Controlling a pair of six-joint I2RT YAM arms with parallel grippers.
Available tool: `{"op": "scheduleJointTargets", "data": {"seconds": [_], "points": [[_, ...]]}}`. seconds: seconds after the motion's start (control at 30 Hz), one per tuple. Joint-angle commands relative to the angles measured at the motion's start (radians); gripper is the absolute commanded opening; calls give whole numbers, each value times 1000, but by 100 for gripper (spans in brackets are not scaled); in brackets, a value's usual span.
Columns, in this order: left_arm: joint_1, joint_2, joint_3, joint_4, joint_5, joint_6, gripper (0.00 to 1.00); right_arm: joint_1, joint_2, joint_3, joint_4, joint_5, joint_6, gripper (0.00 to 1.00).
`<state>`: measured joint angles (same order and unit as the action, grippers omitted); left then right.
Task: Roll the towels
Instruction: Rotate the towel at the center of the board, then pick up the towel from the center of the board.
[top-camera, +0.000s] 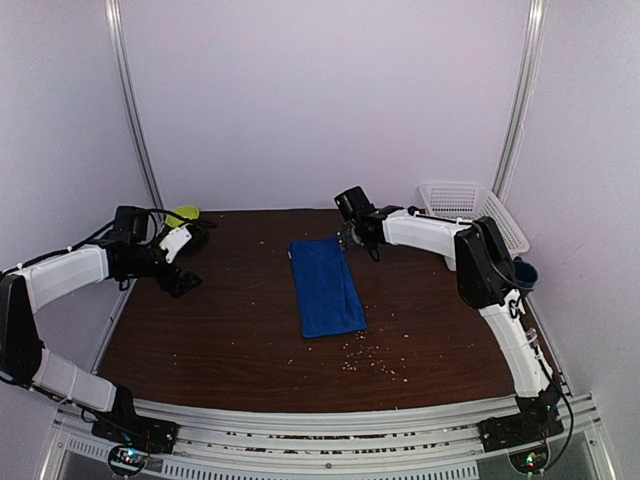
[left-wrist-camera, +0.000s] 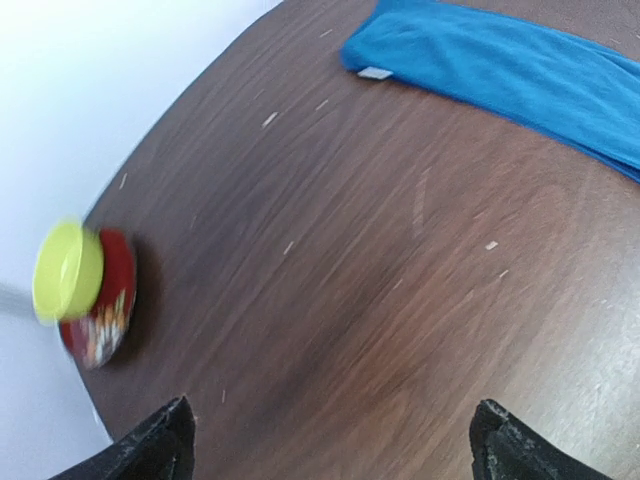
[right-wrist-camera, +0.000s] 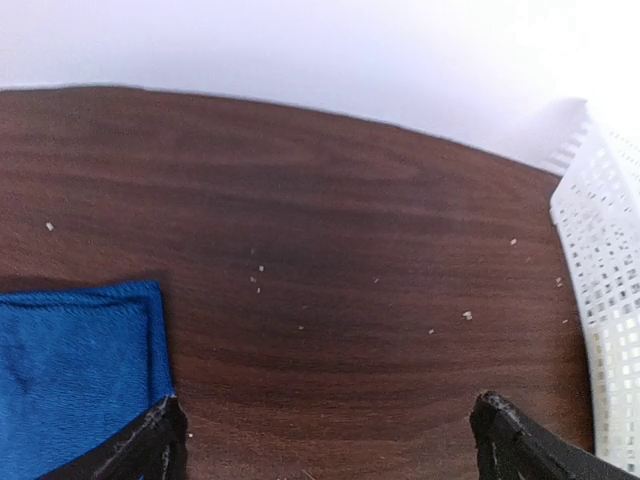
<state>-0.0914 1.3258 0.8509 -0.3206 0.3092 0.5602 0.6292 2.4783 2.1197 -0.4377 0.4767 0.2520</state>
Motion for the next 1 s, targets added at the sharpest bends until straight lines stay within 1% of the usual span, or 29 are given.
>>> {"op": "scheduleJointTargets", "data": {"seconds": [0.0, 0.1, 0.13, 0.3, 0.47, 0.6, 0.63, 0.73, 0.83, 0.97], "points": [[-179, 16, 18, 119, -25, 108, 98, 0, -191, -49, -14, 67, -22, 100], [-285, 34, 14, 125, -4, 164, 98, 10, -320, -202, 37, 30, -57, 100], [-335, 42, 9, 128, -2, 184, 98, 16, -364, -283, 57, 15, -64, 100], [-563, 84, -38, 172, -108, 280, 98, 30, -568, -573, 123, -54, -53, 100], [-719, 123, -94, 280, -175, 307, 98, 35, -759, -820, 171, -76, -31, 99], [-813, 191, -97, 380, -282, 289, 98, 38, -880, -956, 190, -79, -20, 99], [-835, 222, -89, 411, -324, 282, 98, 38, -908, -984, 198, -80, -18, 99], [-883, 325, -36, 440, -435, 265, 96, 39, -981, -1052, 215, -84, -11, 99], [-896, 407, 6, 452, -476, 253, 91, 40, -1055, -1108, 241, -89, 3, 99], [-904, 455, 36, 476, -523, 235, 84, 42, -1123, -1171, 272, -87, 10, 98]]}}
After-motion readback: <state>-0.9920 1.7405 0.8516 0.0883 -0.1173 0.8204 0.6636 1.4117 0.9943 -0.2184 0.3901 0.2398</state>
